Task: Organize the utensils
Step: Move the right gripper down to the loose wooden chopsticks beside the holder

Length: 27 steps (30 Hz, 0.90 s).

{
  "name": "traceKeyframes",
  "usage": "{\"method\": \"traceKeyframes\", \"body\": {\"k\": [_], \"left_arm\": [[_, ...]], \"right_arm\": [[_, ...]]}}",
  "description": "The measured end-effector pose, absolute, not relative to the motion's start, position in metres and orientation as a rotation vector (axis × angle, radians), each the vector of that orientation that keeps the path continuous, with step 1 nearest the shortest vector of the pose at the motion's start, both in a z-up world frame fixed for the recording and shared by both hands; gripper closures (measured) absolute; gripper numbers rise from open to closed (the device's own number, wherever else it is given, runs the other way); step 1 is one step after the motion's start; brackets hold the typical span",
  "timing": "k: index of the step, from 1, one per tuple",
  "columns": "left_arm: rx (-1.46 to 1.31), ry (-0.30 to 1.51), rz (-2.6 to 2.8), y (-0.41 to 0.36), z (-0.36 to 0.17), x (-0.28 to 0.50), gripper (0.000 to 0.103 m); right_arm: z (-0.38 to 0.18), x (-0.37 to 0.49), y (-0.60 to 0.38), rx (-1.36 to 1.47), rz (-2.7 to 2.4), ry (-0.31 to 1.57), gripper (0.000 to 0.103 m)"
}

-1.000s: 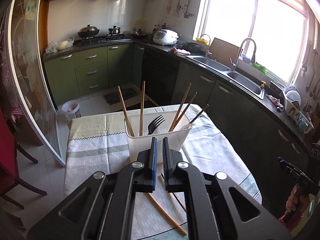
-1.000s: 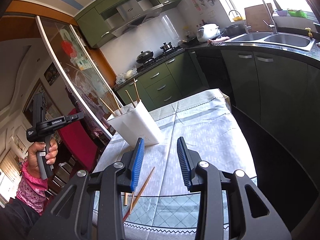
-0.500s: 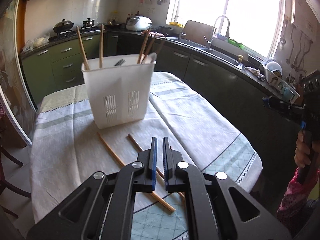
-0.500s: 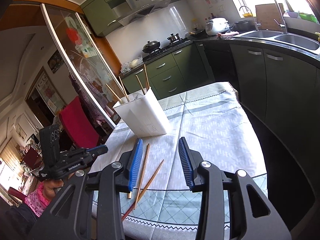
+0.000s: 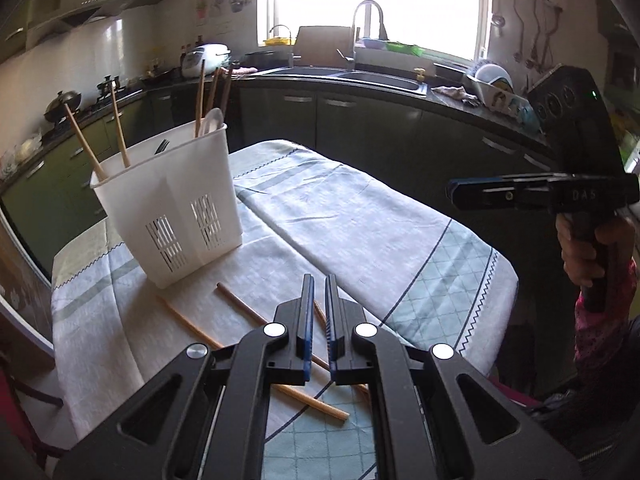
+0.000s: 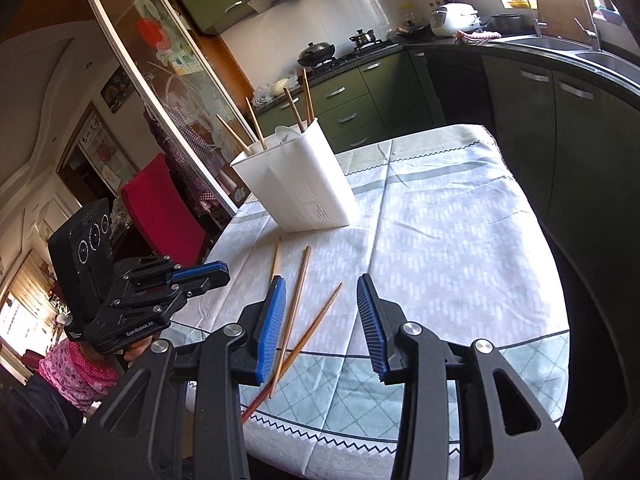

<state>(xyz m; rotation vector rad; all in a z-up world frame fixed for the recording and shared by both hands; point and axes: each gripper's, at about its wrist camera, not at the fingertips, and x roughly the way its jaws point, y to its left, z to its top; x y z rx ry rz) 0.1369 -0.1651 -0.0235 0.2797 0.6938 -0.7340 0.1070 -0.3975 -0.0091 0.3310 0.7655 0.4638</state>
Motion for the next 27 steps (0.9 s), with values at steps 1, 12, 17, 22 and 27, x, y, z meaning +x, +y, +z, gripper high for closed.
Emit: {"method": "traceKeyframes", "body": {"k": [1, 12, 17, 22, 27], "left_arm": [[0.295, 0.702, -0.752, -0.167, -0.026, 0.135, 0.097], [0.302, 0.681, -0.75, -0.155, -0.018, 0.13, 0.097], [0.306, 0.665, -0.751, -0.151, -0.012, 0.13, 0.095], [0.183, 0.648, -0.712, -0.129, -0.004, 0.136, 0.086], [0.178, 0.635, -0.676, -0.11, -0.001, 0.129, 0.085]], "right_arm": [[-0.009, 0.108, -0.399, 0.33, 0.462, 0.764, 0.065], [-0.046, 0.126, -0.327, 0.15, 0.579, 0.923, 0.068], [-0.06, 0.142, -0.314, 0.132, 0.547, 0.949, 0.071], [-0.085, 0.191, -0.266, -0.007, 0.51, 1.05, 0.082], [-0.104, 0.236, -0.227, -0.066, 0.492, 1.13, 0.085]]}}
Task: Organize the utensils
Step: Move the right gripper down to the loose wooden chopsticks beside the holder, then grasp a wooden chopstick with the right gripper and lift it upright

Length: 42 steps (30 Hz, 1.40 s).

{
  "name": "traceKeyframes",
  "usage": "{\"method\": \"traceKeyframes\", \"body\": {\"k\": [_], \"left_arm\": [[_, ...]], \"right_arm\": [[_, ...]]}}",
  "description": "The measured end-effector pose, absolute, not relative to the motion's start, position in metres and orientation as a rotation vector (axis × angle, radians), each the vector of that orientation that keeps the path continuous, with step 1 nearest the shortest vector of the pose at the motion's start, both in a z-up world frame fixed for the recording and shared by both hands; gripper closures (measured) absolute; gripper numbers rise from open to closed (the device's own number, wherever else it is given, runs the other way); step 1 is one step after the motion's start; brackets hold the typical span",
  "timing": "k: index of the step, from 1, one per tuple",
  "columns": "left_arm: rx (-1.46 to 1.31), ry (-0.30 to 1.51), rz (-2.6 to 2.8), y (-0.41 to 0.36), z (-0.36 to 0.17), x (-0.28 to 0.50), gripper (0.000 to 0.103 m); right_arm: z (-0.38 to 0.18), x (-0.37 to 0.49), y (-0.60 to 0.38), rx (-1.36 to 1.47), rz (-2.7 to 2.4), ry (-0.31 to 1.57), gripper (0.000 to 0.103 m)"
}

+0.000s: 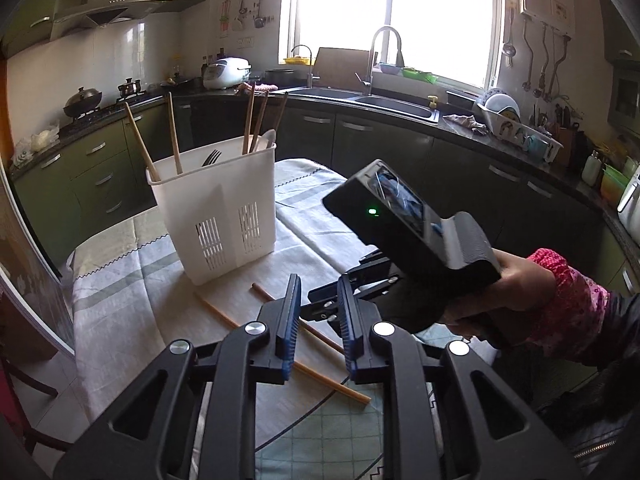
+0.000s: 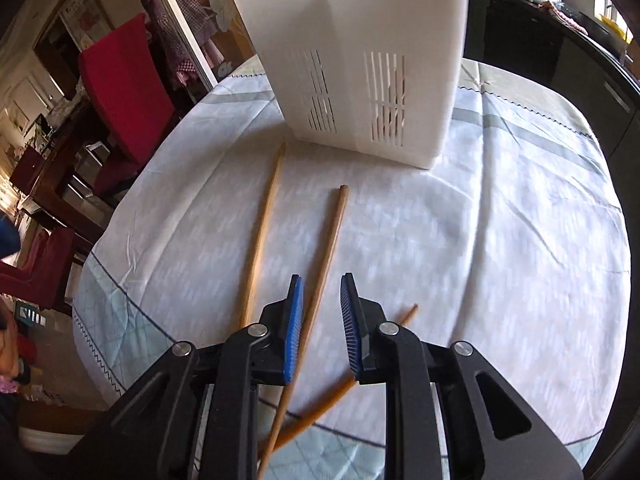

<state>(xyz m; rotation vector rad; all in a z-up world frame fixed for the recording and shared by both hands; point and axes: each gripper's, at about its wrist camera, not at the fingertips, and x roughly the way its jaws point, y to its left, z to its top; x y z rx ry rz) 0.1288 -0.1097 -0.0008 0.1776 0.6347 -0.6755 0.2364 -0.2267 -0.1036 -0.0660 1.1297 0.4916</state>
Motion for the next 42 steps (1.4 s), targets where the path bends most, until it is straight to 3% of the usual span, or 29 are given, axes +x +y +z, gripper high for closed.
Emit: {"method": "traceKeyframes", "body": {"k": [13, 15, 19, 29, 33, 37, 42], "left_arm": [[0.103, 0.642, -0.639, -0.075, -0.008, 0.129, 0.079], [0.104, 0.644, -0.637, -0.074, -0.009, 0.128, 0.078], [0.106, 0.649, -0.631, -0.073, -0.012, 0.128, 0.074], [-0.019, 0.784, -0.706, -0.082, -0.031, 0.155, 0.072], [0.009, 0.784, -0.739, -0.097, -0.033, 0.153, 0.062], [0.073, 0.743, -0.72, -0.106, -0.031, 0.143, 0.063], [-0.073, 0.797, -0.711, -0.1, -0.031, 0.146, 0.064]], "right_arm": [[-0.129, 0.28, -0.182, -0.158, 0.391, 1.211, 0.086], [-0.13, 0.282, -0.181, -0.174, 0.373, 1.201, 0.093], [-0.125, 0.281, -0.186, -0.127, 0.391, 1.18, 0.095], [-0.045, 0.248, -0.216, 0.069, 0.525, 0.946, 0.095], [-0.019, 0.237, -0.222, 0.096, 0.551, 0.863, 0.095], [0.006, 0.224, -0.237, 0.172, 0.56, 0.773, 0.096], [0.04, 0.207, -0.259, 0.266, 0.575, 0.62, 0.096]]}}
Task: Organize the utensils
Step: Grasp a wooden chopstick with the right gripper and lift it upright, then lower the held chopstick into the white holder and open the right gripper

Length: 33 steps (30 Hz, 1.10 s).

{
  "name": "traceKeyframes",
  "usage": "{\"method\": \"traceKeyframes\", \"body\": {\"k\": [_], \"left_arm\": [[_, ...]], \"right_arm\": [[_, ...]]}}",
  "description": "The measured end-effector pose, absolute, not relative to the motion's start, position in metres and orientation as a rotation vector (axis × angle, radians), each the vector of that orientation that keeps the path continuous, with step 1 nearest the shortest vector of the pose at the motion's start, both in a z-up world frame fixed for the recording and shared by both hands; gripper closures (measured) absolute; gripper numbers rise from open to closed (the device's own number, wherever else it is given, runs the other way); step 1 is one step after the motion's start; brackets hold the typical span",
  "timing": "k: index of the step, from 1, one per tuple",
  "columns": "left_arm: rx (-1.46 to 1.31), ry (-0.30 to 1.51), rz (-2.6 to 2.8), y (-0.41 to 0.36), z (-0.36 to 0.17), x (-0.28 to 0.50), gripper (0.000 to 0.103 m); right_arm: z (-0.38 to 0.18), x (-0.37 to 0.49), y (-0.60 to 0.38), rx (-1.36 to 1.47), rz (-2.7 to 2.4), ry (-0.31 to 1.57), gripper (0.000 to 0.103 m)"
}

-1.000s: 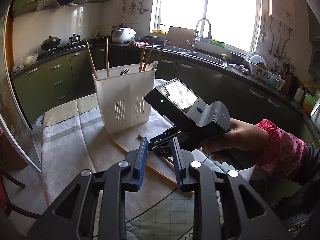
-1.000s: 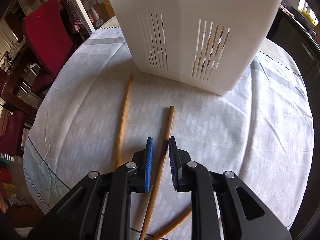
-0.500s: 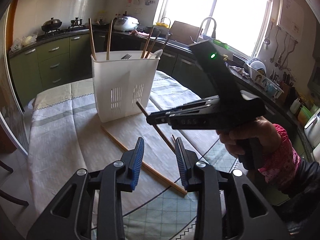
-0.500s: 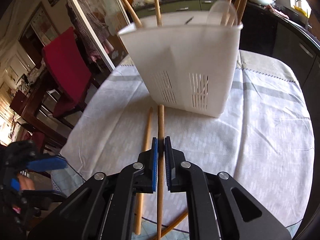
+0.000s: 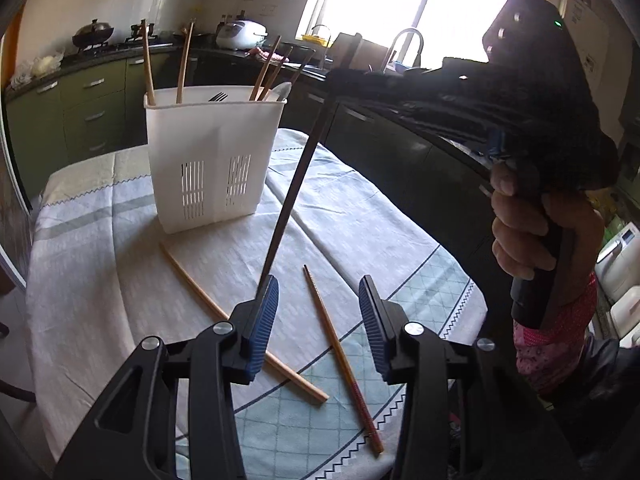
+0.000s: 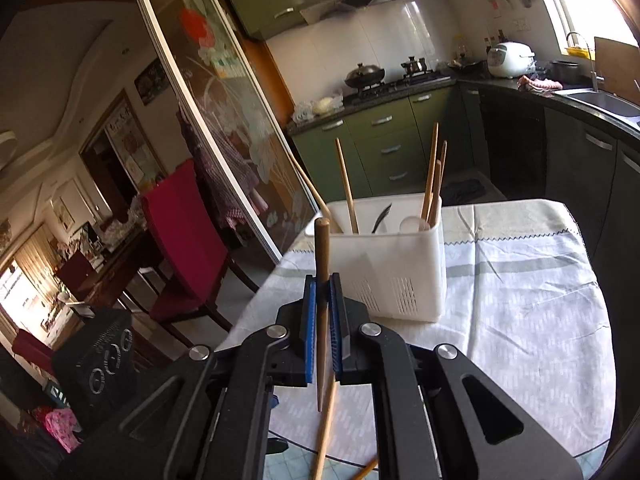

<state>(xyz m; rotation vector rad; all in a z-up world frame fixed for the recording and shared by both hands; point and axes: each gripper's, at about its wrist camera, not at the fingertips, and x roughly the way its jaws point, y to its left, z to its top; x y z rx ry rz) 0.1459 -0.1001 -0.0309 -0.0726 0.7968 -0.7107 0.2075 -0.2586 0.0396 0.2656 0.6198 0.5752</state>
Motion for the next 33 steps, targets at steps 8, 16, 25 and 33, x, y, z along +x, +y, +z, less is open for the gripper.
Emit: {"method": "traceKeyframes", "body": {"k": [8, 16, 25, 33], "left_arm": [[-0.44, 1.002, -0.788, -0.094, -0.058, 0.164, 0.071], [-0.084, 0.811, -0.562, -0.105, -0.022, 0.147, 0.071], [-0.312, 0.785, -0.642, -0.095, -0.013, 0.145, 0.07], [-0.408, 0.588, -0.677, -0.083, 0.024, 0.133, 0.065]], "right_arm": [[0.098, 0.164, -0.282, 0.242, 0.596, 0.467, 0.096], [0.136, 0.111, -0.288, 0.194, 0.604, 0.348, 0.096], [0.137, 0.069, -0.333, 0.438, 0.636, 0.175, 0.096], [0.093, 0.083, -0.421, 0.895, 0.692, 0.191, 0.096]]}}
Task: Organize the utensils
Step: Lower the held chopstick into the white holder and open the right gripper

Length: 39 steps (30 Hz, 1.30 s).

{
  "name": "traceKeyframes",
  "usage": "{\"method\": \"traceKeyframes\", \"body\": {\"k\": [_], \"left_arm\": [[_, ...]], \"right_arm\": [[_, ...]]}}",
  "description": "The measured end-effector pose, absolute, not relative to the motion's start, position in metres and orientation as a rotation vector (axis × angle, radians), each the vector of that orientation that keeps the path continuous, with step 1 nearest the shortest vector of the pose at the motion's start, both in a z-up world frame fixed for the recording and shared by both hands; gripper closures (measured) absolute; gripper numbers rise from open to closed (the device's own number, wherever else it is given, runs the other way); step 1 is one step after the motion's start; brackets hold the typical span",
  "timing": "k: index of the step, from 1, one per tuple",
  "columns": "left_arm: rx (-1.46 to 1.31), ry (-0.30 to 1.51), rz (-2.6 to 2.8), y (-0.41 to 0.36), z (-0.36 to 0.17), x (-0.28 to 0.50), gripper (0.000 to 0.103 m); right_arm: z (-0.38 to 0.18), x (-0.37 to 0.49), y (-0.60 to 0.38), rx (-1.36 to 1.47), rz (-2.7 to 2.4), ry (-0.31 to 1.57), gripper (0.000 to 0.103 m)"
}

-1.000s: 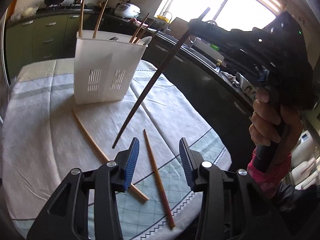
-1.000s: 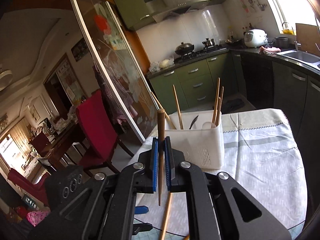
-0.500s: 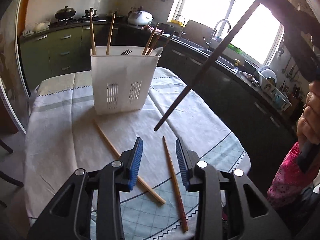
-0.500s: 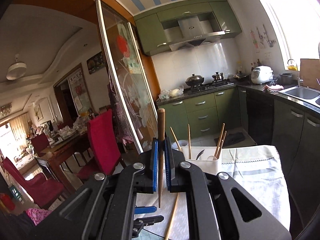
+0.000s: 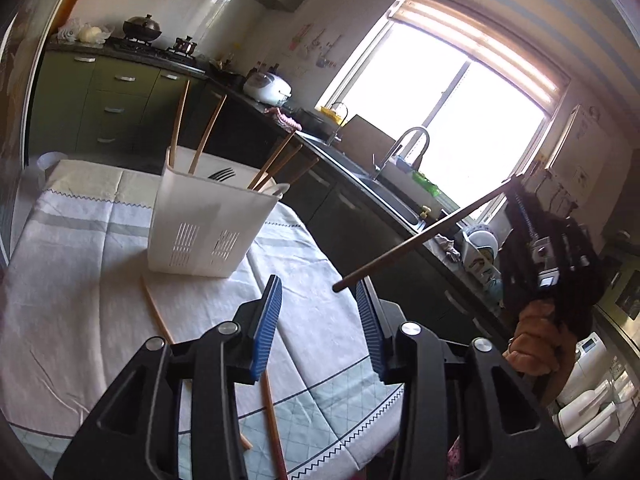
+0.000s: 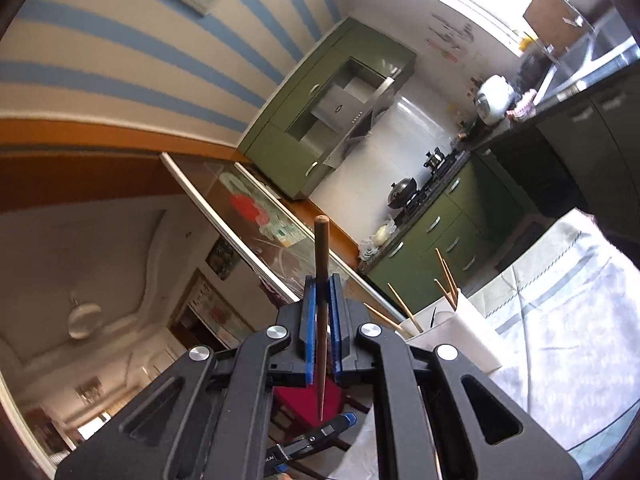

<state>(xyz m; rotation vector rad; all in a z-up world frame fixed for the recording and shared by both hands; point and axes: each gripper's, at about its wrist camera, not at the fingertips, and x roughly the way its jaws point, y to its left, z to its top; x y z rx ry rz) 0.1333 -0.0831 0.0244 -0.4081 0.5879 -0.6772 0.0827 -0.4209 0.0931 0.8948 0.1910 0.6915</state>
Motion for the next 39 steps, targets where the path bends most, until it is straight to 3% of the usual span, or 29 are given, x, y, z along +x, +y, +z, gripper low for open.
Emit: {"method": "traceKeyframes", "body": {"k": [10, 29, 31, 37, 39], "left_arm": [[-0.341, 0.5, -0.694, -0.095, 0.048, 0.119, 0.065], [-0.297, 0.345, -0.741, -0.097, 0.076, 0.101, 0.061], [-0.3, 0.333, -0.746, -0.096, 0.078, 0.1, 0.065], [-0.27, 0.304, -0.76, -0.101, 0.081, 0.097, 0.095], [-0.264, 0.299, -0.765, -0.103, 0.082, 0.097, 0.097]], "right_arm": [[0.022, 0.13, -0.469, 1.347, 0.79, 0.365, 0.096], [0.015, 0.139, -0.461, 1.453, 0.865, 0.405, 0.096], [0.013, 0.14, -0.46, 1.465, 0.865, 0.405, 0.096], [0.001, 0.144, -0.461, 1.559, 0.885, 0.393, 0.095], [0.001, 0.144, -0.461, 1.562, 0.888, 0.396, 0.095]]}}
